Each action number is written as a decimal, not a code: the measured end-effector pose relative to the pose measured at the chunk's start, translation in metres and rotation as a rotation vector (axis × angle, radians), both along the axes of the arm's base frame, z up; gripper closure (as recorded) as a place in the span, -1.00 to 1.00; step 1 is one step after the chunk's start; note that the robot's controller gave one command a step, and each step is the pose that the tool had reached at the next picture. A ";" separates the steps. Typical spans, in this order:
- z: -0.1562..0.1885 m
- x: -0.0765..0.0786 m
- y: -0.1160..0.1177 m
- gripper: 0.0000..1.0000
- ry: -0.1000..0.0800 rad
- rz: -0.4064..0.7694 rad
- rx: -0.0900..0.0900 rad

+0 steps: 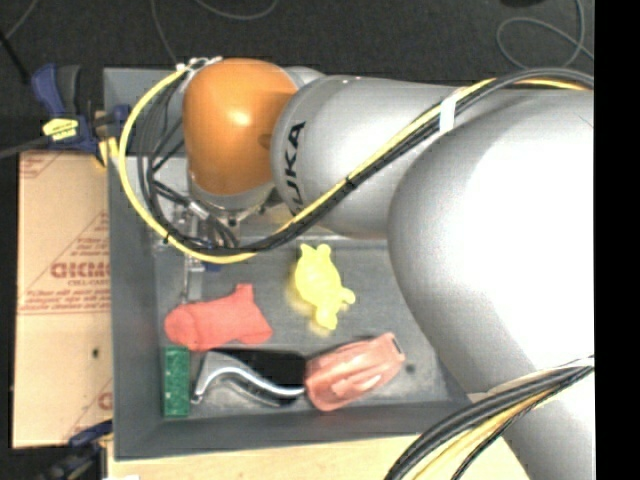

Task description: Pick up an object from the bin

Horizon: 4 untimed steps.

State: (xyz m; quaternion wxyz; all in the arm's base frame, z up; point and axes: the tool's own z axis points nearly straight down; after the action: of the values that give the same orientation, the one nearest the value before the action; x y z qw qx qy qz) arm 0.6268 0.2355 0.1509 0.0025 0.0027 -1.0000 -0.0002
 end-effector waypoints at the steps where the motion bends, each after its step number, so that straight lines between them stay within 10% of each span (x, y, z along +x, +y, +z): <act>1: 0.005 0.002 -0.001 -1.00 -0.008 -0.004 0.002; 2: -0.048 -0.034 -0.023 -1.00 -0.010 0.149 0.002; 4: -0.039 -0.052 -0.047 -1.00 -0.013 0.162 0.003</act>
Offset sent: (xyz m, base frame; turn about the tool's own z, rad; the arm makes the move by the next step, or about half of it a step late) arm -0.0573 -0.0349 -0.0809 -0.2318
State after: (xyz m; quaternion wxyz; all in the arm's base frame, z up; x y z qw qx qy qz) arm 0.5747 0.1889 0.1120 -0.0039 0.0836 -0.9965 -0.0016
